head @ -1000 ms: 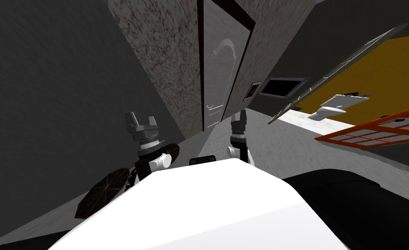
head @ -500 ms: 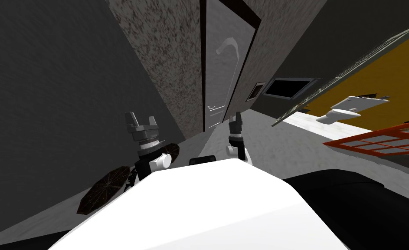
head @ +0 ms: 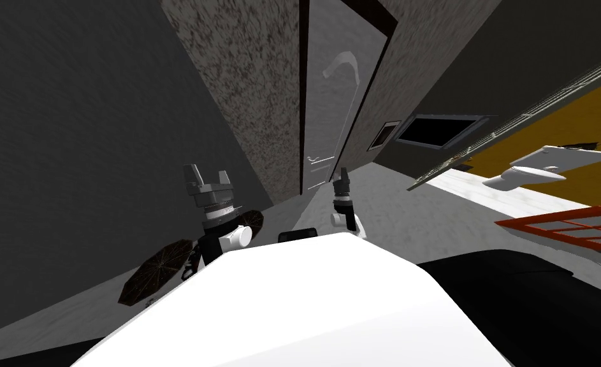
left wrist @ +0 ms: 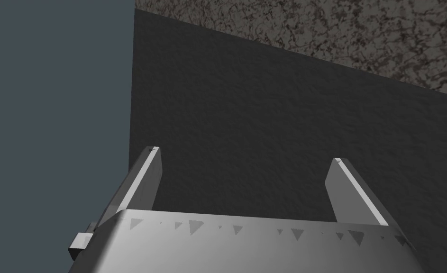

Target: Pull the door open

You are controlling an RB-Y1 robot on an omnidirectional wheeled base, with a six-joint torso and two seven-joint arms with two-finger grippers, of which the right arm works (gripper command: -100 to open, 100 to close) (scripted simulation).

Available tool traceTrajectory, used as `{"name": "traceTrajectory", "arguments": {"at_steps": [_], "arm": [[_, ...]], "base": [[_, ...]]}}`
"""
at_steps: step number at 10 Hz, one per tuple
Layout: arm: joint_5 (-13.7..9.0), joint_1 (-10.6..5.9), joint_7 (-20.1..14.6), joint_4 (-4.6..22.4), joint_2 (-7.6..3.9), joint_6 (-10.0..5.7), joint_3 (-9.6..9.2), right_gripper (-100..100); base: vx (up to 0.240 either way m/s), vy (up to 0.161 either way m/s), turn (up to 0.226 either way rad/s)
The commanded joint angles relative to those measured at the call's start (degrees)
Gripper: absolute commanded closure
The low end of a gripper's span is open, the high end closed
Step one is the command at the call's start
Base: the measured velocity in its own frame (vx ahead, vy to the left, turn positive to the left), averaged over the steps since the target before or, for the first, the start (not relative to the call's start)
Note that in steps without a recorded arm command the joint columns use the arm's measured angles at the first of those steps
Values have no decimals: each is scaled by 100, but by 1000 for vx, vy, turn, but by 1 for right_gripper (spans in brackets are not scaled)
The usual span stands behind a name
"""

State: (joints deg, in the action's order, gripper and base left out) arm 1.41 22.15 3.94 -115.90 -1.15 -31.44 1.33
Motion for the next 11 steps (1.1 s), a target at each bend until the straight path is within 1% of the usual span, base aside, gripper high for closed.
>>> {"name": "traceTrajectory", "arguments": {"at_steps": [1, 3, 4, 5, 7, 8, 10, 11], "arm": [[-15, -118, -17, 273, -52, -28, 19, -100], [-40, -305, -43, 600, -124, -68, 57, -100], [-40, -305, -43, 676, -124, -68, 57, -100], [-53, -401, -56, 879, -161, -88, 77, -100], [-80, -604, -84, 1232, -234, -131, 119, -100], [-80, -604, -84, 1320, -234, -131, 119, -100], [-108, -816, -114, 1700, -307, -177, 163, -100], [-108, -816, -114, 1777, -307, -177, 163, -100]], "base": [[84, -71, 117], [82, -92, 125], [54, -70, 40], [54, -50, 68], [70, -82, 146], [59, -66, 48], [54, -67, 116], [51, -58, 56]]}}
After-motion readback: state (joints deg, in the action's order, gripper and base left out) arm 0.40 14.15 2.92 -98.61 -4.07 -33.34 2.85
